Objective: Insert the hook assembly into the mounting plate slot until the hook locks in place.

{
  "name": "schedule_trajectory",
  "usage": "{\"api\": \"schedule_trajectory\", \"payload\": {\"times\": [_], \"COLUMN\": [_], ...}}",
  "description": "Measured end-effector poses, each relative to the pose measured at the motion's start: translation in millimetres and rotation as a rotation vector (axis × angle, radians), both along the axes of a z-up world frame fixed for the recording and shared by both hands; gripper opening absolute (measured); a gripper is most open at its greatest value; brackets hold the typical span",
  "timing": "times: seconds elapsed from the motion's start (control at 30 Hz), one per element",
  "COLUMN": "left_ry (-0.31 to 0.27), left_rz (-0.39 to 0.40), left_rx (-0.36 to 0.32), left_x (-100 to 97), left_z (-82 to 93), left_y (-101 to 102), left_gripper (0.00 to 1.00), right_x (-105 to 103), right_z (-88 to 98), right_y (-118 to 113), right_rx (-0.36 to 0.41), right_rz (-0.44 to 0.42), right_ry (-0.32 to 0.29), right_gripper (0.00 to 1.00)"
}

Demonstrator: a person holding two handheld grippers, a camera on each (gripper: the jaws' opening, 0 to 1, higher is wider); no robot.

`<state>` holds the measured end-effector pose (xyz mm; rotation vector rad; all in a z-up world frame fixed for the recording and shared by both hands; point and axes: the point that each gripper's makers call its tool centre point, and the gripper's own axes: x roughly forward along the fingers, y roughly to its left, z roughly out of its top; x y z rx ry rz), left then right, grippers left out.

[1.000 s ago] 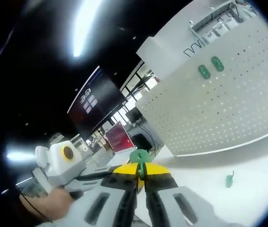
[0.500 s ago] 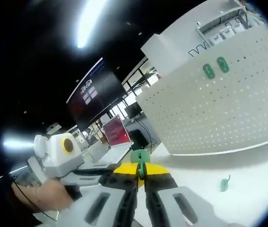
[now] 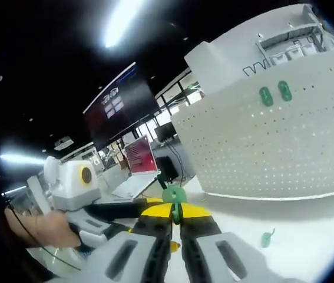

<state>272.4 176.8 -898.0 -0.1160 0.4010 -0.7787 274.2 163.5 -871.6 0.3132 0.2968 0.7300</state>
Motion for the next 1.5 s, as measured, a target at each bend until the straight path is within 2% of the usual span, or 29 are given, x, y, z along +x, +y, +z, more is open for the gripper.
{"api": "schedule_trajectory", "payload": {"times": [0.2,0.37,0.5,0.83,1.1,1.5], "left_ry": [0.014,0.015,0.009,0.017,0.006,0.013], "left_rz": [0.025,0.026,0.047,0.045,0.038,0.050], "left_rx": [-0.012,-0.032,-0.033,-0.050,-0.050,-0.062], "left_x": [3.4,4.5,7.0,4.2,5.0,9.7], "left_z": [-1.7,2.0,3.1,1.5,3.8,6.9], "left_y": [4.1,5.7,7.4,6.4,4.4,8.7], "left_gripper": [0.80,0.87,0.95,1.00,1.00,1.00], "right_x": [4.3,8.4,14.0,26.5,52.4,97.9], "right_z": [-1.1,-3.8,-8.7,-6.5,11.2,30.6], "right_y": [-3.1,-8.1,-16.6,-32.0,-49.7,-85.2], "right_rx": [-0.038,-0.060,-0.042,-0.063,-0.079,-0.100], "right_rz": [-0.004,-0.019,-0.063,-0.151,-0.249,-0.368], "right_ry": [-0.021,-0.029,-0.006,-0.037,-0.103,-0.166], "right_gripper": [0.01,0.01,0.01,0.01,0.01,0.01]}}
